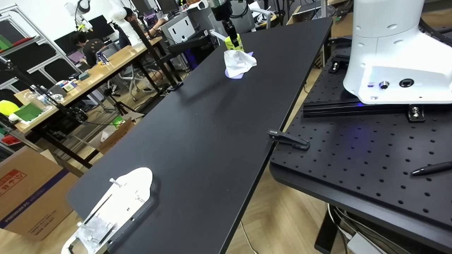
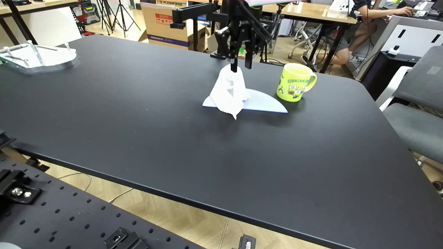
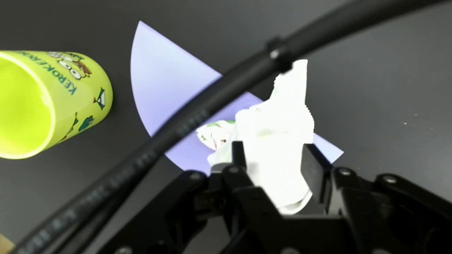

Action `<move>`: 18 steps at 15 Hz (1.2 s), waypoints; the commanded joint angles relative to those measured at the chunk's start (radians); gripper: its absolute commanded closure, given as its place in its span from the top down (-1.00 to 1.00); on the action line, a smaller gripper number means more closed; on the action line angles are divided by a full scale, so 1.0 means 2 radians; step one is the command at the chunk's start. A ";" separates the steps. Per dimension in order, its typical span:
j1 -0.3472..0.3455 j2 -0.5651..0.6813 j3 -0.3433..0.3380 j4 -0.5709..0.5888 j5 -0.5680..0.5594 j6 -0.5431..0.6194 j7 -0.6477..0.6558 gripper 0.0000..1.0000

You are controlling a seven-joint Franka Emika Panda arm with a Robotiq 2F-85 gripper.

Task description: Hang the white cloth on the black stand

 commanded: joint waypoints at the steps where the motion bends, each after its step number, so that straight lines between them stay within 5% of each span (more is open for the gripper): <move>1: 0.001 -0.001 0.000 0.000 0.000 0.005 0.001 0.02; 4: 0.002 -0.001 0.001 0.000 -0.001 0.012 0.001 0.39; 5: 0.002 -0.001 0.001 0.000 -0.001 0.012 0.001 0.86; 8: 0.002 0.013 0.008 -0.003 0.009 0.041 -0.001 1.00; 15: -0.001 0.050 0.022 -0.006 -0.002 0.077 -0.005 1.00; 16: -0.003 0.052 0.025 -0.007 -0.001 0.080 -0.007 0.50; 18: -0.006 0.054 0.028 -0.009 0.001 0.087 -0.009 0.33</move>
